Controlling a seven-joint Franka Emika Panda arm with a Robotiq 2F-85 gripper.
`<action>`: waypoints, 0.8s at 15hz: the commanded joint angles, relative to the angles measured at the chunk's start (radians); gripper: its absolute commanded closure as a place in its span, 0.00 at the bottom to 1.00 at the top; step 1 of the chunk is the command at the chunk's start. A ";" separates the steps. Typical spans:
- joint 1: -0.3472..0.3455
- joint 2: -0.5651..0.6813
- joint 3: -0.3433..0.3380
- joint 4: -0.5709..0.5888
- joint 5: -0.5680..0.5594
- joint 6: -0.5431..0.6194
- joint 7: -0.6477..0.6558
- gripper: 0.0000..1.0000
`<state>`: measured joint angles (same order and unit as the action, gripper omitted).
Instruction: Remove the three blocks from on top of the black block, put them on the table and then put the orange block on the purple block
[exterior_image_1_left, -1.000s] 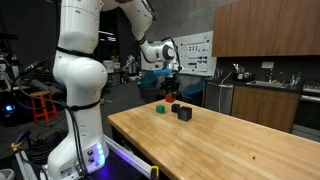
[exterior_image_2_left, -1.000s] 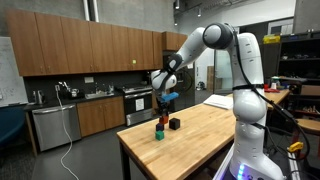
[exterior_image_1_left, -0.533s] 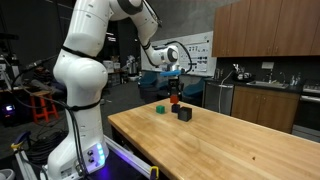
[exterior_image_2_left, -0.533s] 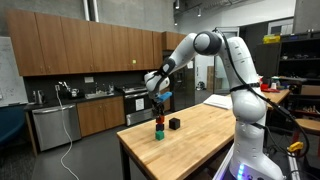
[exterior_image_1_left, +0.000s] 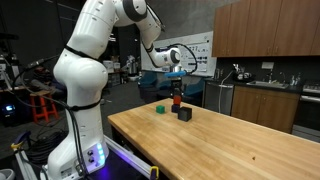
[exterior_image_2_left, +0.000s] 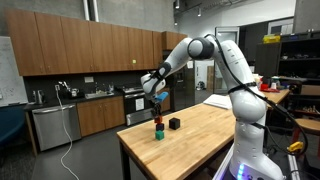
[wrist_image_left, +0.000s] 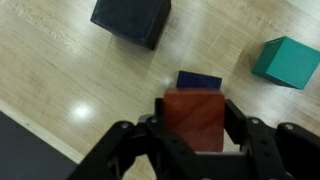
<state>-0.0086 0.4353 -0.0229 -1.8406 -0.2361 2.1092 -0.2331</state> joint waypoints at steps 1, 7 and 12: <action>-0.004 0.007 0.005 0.035 -0.015 -0.045 -0.031 0.67; -0.008 -0.005 0.004 0.031 -0.002 -0.098 -0.018 0.67; -0.007 -0.007 0.007 0.025 0.004 -0.113 -0.011 0.67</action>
<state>-0.0119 0.4420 -0.0229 -1.8164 -0.2361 2.0249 -0.2493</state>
